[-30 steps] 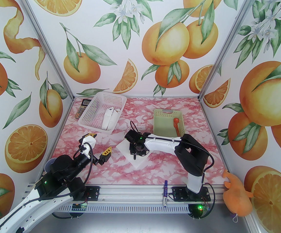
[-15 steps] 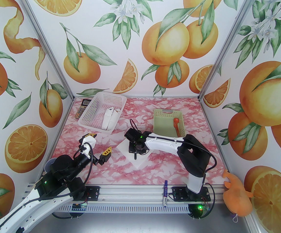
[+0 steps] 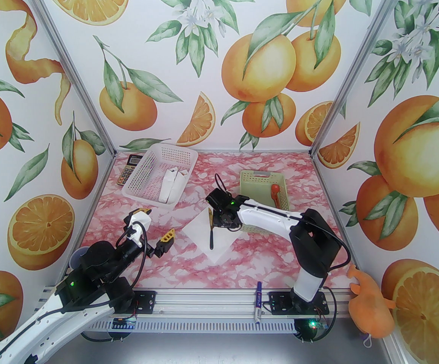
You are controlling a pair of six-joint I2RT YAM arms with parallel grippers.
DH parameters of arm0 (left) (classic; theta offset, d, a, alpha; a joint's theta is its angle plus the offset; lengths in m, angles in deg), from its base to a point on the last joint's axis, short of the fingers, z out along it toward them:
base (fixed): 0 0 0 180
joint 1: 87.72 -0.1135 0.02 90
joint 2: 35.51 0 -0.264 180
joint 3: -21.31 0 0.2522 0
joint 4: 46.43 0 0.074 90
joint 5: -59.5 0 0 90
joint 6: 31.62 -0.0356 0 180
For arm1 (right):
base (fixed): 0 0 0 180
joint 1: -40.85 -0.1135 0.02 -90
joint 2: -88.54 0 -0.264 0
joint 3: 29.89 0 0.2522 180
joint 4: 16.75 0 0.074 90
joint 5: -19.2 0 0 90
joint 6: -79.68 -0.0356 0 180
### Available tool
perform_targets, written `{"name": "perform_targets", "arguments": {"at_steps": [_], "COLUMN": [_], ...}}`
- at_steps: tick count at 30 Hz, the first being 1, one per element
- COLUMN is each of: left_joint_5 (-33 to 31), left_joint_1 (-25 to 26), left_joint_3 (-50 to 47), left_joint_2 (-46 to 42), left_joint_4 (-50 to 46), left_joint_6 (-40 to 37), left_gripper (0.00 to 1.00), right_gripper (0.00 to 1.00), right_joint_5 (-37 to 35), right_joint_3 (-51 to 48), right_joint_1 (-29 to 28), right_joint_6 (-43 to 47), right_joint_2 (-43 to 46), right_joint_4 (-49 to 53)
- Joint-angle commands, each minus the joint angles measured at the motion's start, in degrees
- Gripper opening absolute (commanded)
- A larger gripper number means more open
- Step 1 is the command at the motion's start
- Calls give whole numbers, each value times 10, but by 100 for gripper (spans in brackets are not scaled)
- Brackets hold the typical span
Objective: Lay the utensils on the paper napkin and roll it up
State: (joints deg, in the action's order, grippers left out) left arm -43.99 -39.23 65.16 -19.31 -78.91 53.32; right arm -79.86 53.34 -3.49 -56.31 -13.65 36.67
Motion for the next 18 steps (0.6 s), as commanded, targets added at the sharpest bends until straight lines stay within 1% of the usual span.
{"name": "perform_targets", "arguments": {"at_steps": [1,6,18], "left_joint_5": [-3,-4,-3], "left_joint_1": [0,0,-1], "left_joint_3": [-6,-7,-8], "left_joint_2": [9,13,26], "left_joint_4": [-3,-2,1], "left_joint_6": [-8,-9,-10], "left_gripper": [100,100,100], "right_gripper": [47,47,47], "right_joint_5": [-42,-65,-76], "right_joint_3": [-9,-20,-35], "right_joint_1": [8,17,25], "right_joint_6": [21,25,34], "right_joint_2": [20,26,37], "right_joint_4": [30,44,56]}}
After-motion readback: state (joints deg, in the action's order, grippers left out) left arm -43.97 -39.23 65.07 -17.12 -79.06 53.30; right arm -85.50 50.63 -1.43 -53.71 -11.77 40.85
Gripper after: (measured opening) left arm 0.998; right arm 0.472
